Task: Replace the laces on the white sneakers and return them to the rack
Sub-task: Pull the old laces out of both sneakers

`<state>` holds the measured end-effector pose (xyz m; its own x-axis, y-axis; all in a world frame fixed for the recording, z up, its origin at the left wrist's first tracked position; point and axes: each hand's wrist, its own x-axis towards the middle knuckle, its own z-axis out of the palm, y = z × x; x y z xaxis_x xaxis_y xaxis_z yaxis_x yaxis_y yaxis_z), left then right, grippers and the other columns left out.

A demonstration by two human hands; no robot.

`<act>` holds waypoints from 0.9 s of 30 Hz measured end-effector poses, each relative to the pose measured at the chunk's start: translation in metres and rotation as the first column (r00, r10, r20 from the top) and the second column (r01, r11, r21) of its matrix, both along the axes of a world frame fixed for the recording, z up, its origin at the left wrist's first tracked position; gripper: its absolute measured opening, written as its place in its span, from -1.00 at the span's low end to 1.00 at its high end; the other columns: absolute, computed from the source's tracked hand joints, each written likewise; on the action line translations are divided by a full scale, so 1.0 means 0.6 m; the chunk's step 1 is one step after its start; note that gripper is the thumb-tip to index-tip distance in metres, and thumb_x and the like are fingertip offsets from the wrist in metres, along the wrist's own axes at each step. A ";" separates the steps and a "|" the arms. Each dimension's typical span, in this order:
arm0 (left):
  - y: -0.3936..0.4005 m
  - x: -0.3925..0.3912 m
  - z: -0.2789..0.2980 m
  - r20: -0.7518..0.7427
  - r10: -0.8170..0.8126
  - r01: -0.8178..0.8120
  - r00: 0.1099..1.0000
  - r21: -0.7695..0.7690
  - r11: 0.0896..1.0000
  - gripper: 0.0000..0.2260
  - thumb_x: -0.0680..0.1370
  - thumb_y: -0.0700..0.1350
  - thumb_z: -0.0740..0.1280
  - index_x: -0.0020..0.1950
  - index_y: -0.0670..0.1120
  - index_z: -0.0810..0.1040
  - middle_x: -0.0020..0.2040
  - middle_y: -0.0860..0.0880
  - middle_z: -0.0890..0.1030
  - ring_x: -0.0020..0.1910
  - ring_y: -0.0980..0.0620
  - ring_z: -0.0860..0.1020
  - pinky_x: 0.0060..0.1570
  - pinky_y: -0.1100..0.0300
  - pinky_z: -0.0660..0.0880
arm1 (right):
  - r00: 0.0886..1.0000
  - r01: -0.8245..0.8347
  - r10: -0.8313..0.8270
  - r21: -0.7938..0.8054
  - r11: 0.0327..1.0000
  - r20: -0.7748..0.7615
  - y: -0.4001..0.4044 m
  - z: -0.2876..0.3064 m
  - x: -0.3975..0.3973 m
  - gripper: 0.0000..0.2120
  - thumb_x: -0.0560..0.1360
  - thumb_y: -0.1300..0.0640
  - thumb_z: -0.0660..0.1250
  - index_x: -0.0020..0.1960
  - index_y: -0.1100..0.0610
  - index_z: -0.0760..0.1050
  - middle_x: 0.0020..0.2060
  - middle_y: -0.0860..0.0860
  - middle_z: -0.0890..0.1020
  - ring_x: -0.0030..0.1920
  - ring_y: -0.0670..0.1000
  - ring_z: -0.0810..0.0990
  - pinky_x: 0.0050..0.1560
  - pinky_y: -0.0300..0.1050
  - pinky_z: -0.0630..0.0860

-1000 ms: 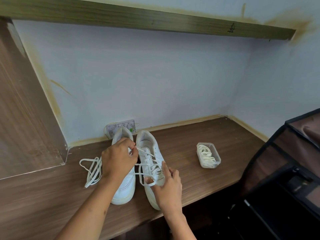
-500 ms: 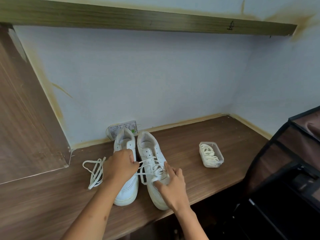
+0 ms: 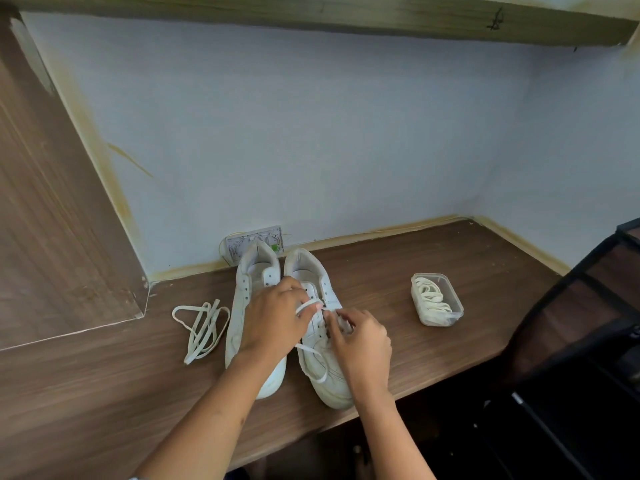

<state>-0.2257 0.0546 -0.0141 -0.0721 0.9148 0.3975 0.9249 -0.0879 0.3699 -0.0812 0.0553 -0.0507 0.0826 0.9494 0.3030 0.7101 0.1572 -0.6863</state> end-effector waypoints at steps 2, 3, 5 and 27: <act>0.005 -0.007 -0.005 0.000 -0.016 0.016 1.000 0.005 1.000 -0.73 0.54 0.16 0.32 -0.04 0.01 0.69 0.07 0.17 0.57 -0.05 0.06 0.56 -0.18 0.22 0.38 | 0.997 0.025 -0.026 0.014 1.000 0.079 0.004 0.001 -0.001 -0.71 0.53 -0.21 0.28 -0.10 -0.01 0.61 -0.23 -0.14 0.58 -0.29 -0.10 0.54 -0.36 -0.26 0.29; 0.007 -0.011 -0.009 -0.007 -0.028 0.028 1.000 0.010 1.000 -0.76 0.55 0.13 0.32 -0.04 0.00 0.69 0.07 0.17 0.56 -0.05 0.05 0.55 -0.19 0.22 0.39 | 0.994 0.030 -0.032 0.021 0.999 0.101 0.006 0.002 -0.003 -0.71 0.54 -0.20 0.28 -0.11 0.00 0.60 -0.24 -0.13 0.58 -0.30 -0.07 0.55 -0.37 -0.23 0.29; 0.010 -0.015 -0.017 -0.001 -0.049 0.049 0.999 0.008 0.999 -0.82 0.55 0.02 0.34 -0.07 -0.04 0.68 0.10 0.16 0.56 -0.06 0.05 0.54 -0.25 0.24 0.37 | 0.993 0.033 -0.037 0.035 0.999 0.114 0.008 0.003 -0.007 -0.74 0.55 -0.16 0.29 -0.14 -0.01 0.59 -0.27 -0.12 0.58 -0.33 -0.04 0.56 -0.39 -0.21 0.28; 0.001 -0.023 0.020 0.014 -0.160 0.160 0.987 -0.144 0.977 -0.48 0.42 0.24 0.42 0.32 0.13 0.39 0.25 0.16 0.48 0.36 0.05 0.32 0.48 0.06 -0.31 | 0.972 -0.047 0.053 0.032 0.998 -0.228 0.020 -0.006 -0.002 -0.88 0.59 0.14 0.26 0.00 -0.03 0.55 0.12 -0.26 0.38 -0.06 -0.29 0.52 -0.21 -0.21 0.44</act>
<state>-0.2394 0.0550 -0.0018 0.0791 0.9623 0.2603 0.9025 -0.1800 0.3912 -0.0826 0.0674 -0.0543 0.1047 0.9462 0.3061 0.5257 0.2086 -0.8247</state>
